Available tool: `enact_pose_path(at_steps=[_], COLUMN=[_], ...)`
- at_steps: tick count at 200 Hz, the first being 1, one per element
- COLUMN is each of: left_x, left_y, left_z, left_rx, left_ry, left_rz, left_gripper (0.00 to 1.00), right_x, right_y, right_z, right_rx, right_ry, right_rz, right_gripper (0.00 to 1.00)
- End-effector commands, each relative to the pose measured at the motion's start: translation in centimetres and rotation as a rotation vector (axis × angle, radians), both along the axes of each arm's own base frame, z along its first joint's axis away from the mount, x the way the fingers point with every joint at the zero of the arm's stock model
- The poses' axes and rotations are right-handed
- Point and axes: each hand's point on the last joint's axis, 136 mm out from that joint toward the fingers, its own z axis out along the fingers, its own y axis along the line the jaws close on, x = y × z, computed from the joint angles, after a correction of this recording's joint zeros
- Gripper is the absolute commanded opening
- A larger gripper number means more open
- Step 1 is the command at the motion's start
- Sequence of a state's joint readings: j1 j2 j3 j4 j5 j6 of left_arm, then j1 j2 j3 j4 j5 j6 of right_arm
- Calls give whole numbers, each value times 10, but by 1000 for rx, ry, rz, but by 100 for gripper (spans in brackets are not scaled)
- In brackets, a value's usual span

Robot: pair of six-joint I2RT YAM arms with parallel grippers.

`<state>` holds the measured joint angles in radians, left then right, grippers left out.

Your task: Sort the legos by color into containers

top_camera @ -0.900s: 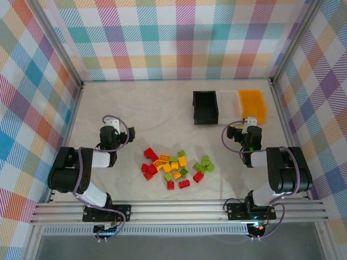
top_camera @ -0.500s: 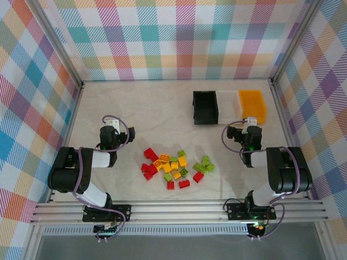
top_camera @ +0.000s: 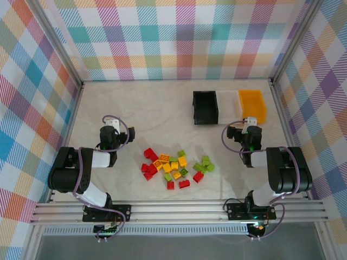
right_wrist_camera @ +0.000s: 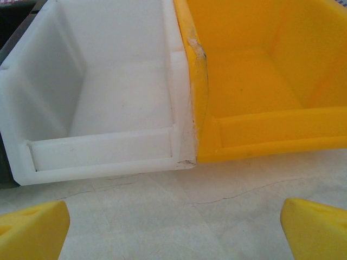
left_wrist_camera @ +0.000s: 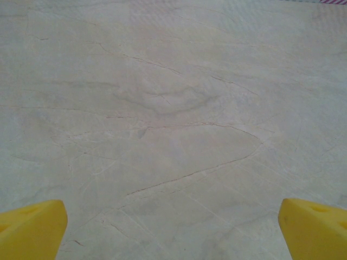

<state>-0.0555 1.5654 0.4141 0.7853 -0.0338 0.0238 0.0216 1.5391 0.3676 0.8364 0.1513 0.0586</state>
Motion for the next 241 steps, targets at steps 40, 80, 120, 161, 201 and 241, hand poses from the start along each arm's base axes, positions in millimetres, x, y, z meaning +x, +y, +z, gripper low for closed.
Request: enact_pose_path(at_steps=[40,80,120,161,201,241], left_x=[12,2,-8,-33,-44,-57], left_y=[-1,11,30,37,0,-44], left_z=[36,97,148,132,125,107], left_rx=[0,-89,-444,-744,-771,-769], left_ry=[52,-106,-208,-73,106,233], left_rz=[-16,94,329,545,401,269], left_gripper=[100,100,100,100,96,100], right_x=[6,5,-22,-6,25,58], right_y=[1,-13,-47,0,42,88], right_z=[36,68,91,107,108,93], right_rx=[-25,45,306,455,299,151], right_ry=[-76,58,-14,-12,260,363], right_rz=[-20,-145,-542,-264,-11,146], right_gripper=[100,99,100,100,100,92])
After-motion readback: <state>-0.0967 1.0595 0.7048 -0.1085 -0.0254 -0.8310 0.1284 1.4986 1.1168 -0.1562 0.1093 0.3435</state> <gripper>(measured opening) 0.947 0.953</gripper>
